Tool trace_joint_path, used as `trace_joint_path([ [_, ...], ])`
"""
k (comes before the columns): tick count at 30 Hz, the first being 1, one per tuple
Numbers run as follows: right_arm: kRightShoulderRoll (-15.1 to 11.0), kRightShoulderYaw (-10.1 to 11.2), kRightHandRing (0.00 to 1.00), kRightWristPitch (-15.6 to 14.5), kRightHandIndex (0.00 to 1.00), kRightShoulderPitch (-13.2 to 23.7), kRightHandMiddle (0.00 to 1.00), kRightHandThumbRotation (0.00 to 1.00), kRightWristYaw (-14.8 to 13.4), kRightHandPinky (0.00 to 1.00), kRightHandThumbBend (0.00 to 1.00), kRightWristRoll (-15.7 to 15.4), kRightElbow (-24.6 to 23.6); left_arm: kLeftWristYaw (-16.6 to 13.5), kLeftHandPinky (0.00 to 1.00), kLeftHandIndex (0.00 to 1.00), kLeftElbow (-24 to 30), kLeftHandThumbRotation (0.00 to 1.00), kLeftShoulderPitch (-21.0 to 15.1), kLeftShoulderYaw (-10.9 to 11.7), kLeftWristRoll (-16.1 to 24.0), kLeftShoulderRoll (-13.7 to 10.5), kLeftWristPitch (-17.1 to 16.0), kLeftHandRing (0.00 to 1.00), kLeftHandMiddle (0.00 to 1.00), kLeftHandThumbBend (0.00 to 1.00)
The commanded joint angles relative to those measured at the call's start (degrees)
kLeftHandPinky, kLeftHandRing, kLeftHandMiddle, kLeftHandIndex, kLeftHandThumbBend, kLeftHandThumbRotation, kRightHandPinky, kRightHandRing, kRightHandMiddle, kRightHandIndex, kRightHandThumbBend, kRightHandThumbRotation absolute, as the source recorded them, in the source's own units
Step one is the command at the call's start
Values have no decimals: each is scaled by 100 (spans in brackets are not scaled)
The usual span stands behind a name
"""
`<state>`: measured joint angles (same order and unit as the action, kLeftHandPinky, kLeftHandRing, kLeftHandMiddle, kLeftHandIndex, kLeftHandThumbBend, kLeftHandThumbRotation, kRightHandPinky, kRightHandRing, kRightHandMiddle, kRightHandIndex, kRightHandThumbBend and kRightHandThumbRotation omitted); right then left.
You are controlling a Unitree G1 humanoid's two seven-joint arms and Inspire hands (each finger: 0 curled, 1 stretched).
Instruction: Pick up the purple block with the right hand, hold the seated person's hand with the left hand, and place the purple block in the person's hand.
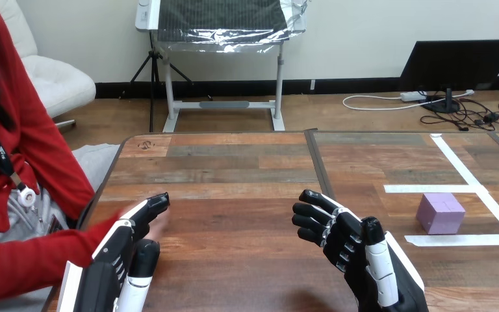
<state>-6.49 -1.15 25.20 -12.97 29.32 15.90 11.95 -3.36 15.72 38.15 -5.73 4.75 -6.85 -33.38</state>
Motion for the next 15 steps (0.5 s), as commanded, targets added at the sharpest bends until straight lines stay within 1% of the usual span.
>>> trace_joint_path([
  [1,40,77,85,-23,85,340,84,100,-13,87,77,125,-250,-17,90,80,284,99,-233,-30,-97,225,-62,89,84,67],
  [3,34,76,85,-33,86,335,84,100,-11,86,77,122,-260,4,91,80,291,99,-231,-41,-140,215,-52,90,85,66],
  [8,21,78,85,-50,86,349,84,100,13,87,76,124,-254,-29,94,80,271,99,-248,-28,-91,233,-72,90,85,65],
  [15,8,77,85,-128,86,383,84,100,19,87,74,119,-228,-41,94,80,266,99,-253,-14,-49,231,-51,90,85,64],
])
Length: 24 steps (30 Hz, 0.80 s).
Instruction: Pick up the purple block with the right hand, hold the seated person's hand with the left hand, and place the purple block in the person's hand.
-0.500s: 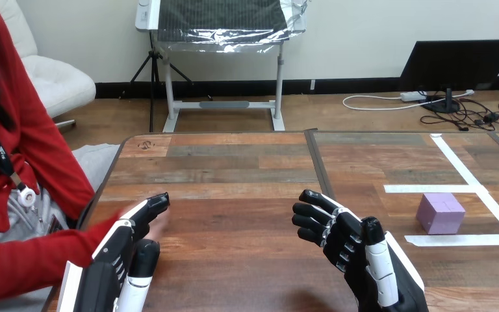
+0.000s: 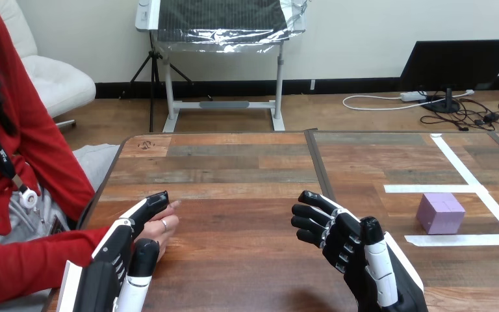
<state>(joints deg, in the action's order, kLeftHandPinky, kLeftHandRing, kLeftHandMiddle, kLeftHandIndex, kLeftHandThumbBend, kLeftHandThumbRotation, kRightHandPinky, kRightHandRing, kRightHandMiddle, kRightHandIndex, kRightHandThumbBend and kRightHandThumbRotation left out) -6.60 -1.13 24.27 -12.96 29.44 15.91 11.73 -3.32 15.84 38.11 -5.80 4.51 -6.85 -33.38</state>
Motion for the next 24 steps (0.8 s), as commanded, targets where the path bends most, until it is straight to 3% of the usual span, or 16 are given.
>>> trace_joint_path([
  [1,17,78,85,-36,86,406,84,100,14,87,74,117,-181,-42,94,80,251,99,-250,-7,-26,228,-52,90,84,64],
  [12,-54,160,85,23,85,884,85,100,126,86,73,71,307,-25,92,80,194,100,-316,-21,-57,230,-45,89,84,63],
  [24,-313,358,83,446,86,2018,85,100,-180,85,79,-547,1468,-46,89,79,150,99,-383,-13,-14,243,-30,88,83,69],
])
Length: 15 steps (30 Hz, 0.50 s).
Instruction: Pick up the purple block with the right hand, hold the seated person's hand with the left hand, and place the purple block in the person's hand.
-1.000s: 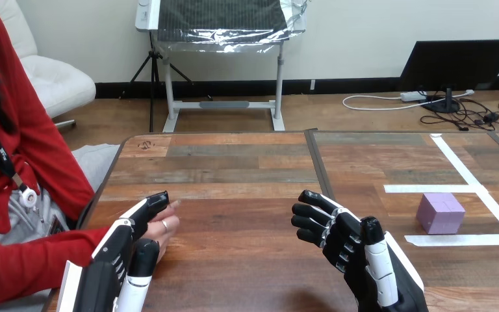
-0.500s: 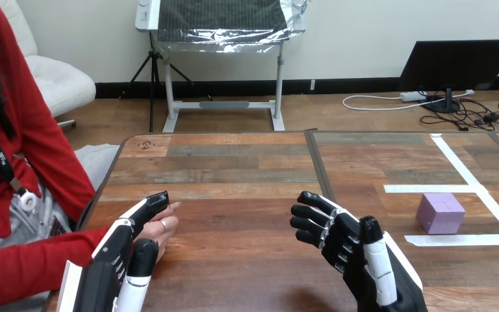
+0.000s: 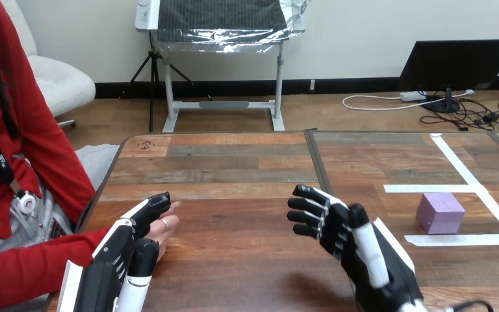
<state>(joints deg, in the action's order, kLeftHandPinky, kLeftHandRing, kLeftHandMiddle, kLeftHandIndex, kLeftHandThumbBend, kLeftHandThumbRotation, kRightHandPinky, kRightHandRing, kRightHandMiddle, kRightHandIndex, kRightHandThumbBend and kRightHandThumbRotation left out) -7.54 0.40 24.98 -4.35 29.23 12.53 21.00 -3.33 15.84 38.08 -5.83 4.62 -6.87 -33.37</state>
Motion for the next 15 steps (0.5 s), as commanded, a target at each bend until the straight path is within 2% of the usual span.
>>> trace_joint_path([
  [1,-271,221,83,386,86,1292,85,100,-212,84,79,-284,665,-44,89,79,153,99,-375,-10,-27,243,-30,88,83,69],
  [6,-417,268,84,444,85,1738,84,100,-401,83,84,-516,1112,-63,90,79,119,99,-400,11,34,237,-85,88,83,67],
  [9,-514,304,84,608,85,2038,84,100,-432,82,85,-576,1520,-87,89,79,103,99,-414,28,90,239,-128,88,83,65],
  [15,-818,299,85,712,86,2695,85,100,-785,82,90,-919,2337,-52,89,78,129,99,-401,2,-7,242,-79,87,82,66],
])
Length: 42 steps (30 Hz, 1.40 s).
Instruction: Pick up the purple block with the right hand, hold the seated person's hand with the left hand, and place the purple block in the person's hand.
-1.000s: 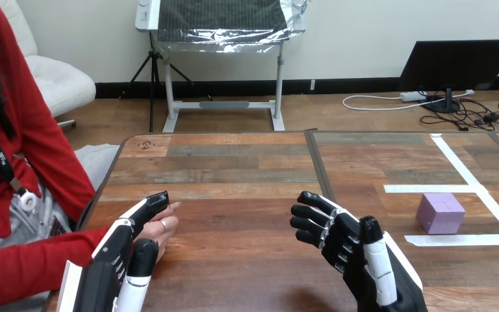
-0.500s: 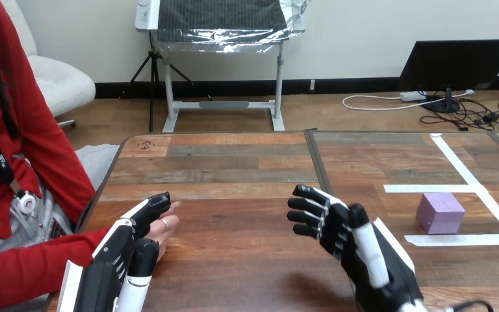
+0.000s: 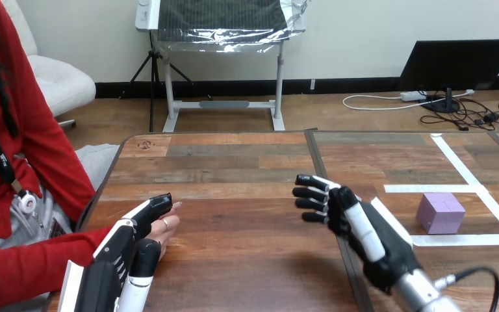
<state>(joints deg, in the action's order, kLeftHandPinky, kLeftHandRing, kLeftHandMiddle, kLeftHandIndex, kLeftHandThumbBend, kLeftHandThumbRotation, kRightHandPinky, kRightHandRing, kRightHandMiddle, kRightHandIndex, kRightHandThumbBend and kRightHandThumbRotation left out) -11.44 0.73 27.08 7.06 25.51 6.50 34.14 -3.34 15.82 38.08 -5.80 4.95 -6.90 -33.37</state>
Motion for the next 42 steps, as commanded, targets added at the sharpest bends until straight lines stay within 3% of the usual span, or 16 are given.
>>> trace_joint_path([
  [1,-455,272,86,514,86,1630,85,100,-435,82,90,-329,1116,-43,88,78,131,99,-402,-6,-57,244,-76,87,82,66],
  [11,-788,210,87,605,87,2362,86,100,-840,83,80,-677,1993,-62,87,78,115,99,-403,7,-21,248,-74,87,82,67],
  [20,-1084,38,86,757,87,2957,87,100,-1385,81,76,-1209,2622,-62,84,77,50,100,-442,12,-47,254,-127,86,82,67],
  [29,-1316,-101,86,656,88,3466,87,99,-1746,82,75,-1614,3127,-62,83,77,21,100,-485,14,-63,259,-154,86,82,65],
  [42,-1562,-287,86,243,89,4041,89,91,-2158,80,76,-2177,3589,-64,84,77,-38,100,-531,62,-19,224,-193,86,81,62],
])
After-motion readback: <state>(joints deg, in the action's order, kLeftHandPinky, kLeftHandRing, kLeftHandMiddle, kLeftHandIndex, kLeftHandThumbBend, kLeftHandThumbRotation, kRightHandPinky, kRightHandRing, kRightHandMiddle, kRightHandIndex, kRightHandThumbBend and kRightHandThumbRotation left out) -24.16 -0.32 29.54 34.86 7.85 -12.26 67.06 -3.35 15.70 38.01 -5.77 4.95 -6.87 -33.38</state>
